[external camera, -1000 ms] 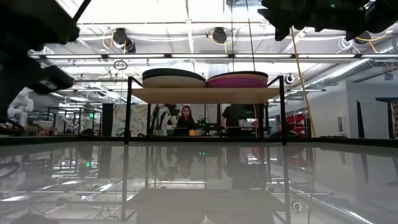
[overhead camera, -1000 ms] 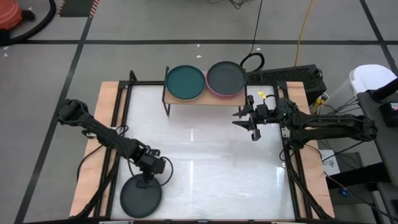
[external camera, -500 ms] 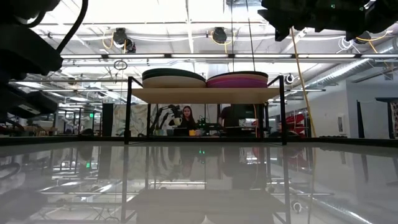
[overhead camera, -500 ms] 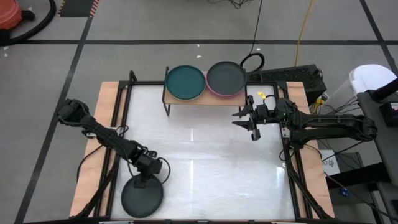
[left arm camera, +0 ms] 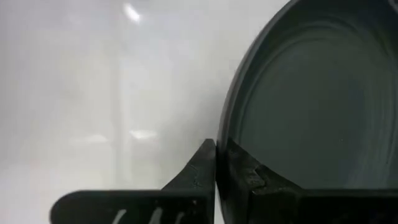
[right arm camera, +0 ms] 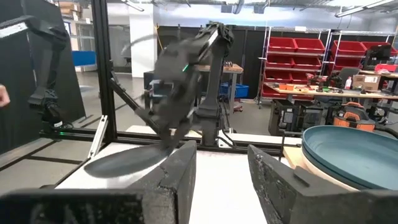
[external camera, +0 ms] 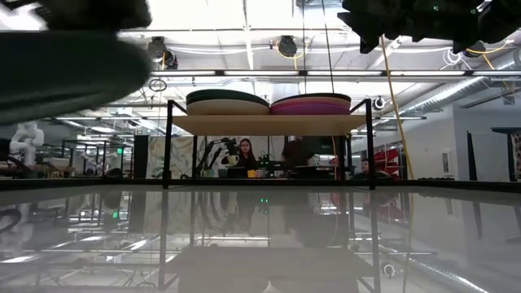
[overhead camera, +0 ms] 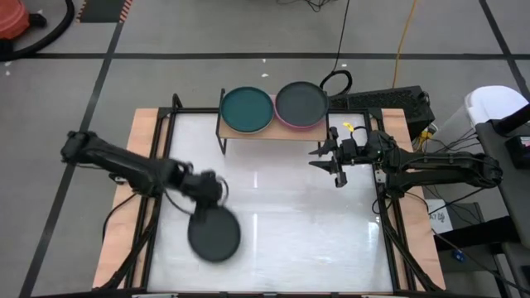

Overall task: Place and stack plates onto a shelf
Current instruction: Stack the black plate on top of the green plate on the shelf

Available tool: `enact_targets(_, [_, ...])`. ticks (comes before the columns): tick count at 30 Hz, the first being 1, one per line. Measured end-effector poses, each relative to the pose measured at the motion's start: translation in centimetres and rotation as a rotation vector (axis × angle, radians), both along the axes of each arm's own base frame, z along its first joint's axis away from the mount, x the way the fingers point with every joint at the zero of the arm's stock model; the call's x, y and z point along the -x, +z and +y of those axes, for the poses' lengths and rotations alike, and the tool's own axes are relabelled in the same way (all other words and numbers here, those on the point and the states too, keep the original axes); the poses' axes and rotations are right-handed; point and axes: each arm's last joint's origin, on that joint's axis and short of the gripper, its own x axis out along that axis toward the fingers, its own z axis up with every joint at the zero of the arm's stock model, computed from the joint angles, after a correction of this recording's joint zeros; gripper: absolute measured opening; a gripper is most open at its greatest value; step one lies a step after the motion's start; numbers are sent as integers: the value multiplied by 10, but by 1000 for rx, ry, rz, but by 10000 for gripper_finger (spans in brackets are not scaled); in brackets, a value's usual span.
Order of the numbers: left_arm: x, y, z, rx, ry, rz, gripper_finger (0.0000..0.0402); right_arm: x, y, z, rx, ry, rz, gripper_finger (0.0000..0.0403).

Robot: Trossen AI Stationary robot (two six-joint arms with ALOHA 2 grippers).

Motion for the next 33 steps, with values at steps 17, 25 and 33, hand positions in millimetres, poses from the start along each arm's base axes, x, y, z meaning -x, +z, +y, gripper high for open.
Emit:
enact_targets(17, [23, 177, 203, -108, 665, -452, 10, 0, -1, 0, -9, 1, 9, 129])
enact_targets(25, [2, 165, 293, -14, 735, -412, 10, 0, -2, 0, -35, 2, 25, 129])
enact_targets(33, [3, 121, 341, 70, 849, -260, 10, 0, -6, 0, -46, 2, 61, 129])
